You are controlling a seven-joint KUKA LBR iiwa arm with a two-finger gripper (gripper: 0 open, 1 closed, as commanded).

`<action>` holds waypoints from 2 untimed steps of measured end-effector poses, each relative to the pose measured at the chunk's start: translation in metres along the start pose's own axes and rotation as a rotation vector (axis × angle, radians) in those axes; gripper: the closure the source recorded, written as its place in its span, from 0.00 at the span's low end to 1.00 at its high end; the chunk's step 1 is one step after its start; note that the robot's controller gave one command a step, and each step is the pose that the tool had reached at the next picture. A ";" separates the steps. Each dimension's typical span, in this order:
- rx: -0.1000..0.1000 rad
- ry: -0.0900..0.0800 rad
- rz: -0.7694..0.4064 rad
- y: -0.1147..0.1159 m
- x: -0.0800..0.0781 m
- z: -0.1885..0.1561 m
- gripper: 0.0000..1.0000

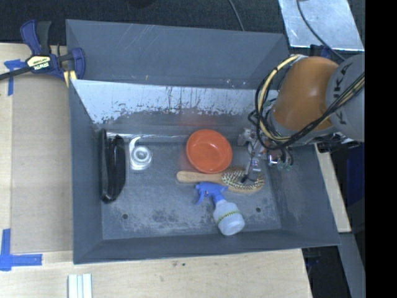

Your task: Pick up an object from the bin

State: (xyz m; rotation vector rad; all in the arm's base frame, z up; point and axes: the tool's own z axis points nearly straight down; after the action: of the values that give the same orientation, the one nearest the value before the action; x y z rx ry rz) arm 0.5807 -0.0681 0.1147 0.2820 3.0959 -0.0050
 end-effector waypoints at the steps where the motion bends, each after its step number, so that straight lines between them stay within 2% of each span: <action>1: -0.007 0.005 -0.136 0.052 0.030 0.043 0.00; 2: 0.003 -0.006 -0.108 0.018 0.013 0.042 1.00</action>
Offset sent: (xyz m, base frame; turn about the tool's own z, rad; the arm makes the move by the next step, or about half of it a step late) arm -0.0089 0.0210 -0.0428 -0.1084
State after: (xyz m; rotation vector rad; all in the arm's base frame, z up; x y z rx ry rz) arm 0.5730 -0.0481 0.0727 0.1146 3.1013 -0.0127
